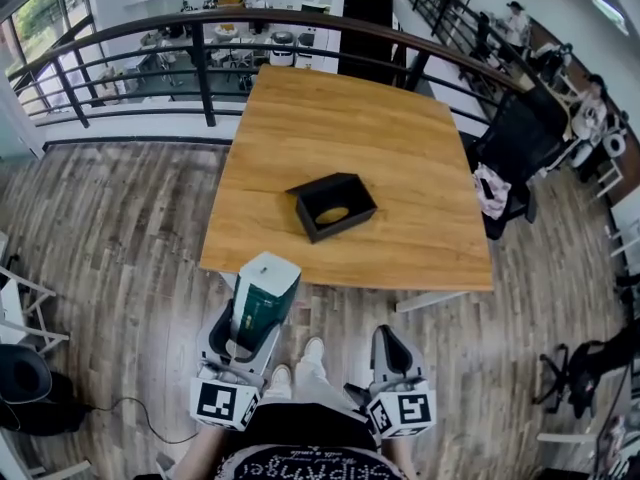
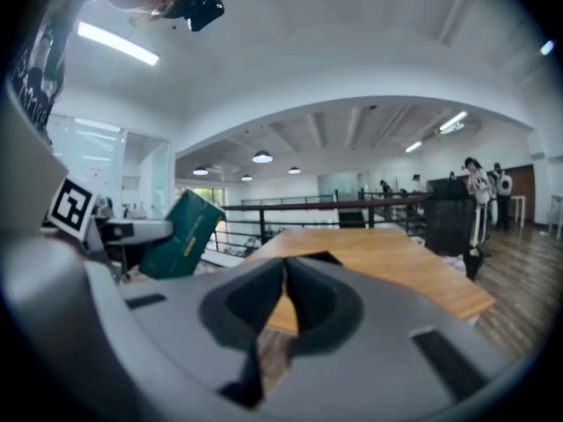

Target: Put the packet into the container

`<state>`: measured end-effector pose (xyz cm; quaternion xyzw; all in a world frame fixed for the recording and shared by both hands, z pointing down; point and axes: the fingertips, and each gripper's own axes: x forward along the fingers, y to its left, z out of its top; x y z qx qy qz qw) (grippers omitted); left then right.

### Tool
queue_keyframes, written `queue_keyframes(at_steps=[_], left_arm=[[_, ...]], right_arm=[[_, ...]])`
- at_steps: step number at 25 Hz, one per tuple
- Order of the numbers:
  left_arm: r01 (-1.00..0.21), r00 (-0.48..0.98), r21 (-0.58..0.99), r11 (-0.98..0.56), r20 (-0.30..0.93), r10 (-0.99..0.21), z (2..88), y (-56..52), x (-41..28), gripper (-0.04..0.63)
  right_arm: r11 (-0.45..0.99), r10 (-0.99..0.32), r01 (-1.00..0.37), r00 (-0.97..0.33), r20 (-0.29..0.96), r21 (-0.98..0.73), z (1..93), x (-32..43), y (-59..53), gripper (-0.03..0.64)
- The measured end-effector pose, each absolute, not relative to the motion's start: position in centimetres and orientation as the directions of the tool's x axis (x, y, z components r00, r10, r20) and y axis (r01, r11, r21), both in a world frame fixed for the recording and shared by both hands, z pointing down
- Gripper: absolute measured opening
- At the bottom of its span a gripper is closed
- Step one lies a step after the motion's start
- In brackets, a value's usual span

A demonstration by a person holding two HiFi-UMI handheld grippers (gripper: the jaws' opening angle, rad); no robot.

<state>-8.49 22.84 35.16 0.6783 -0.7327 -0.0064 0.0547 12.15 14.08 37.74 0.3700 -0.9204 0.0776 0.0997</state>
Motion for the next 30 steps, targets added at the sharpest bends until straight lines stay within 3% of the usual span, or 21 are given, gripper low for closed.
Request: queue_keyframes(at_steps=[30], left_arm=[[-0.974,-0.213,0.082,0.213,0.014,-0.977,33.8,10.7,-7.4,0.348]], right_arm=[[0.793,-0.582,-0.604,-0.788,0.202,-0.073,37.5,12.3,-1.0,0.040]])
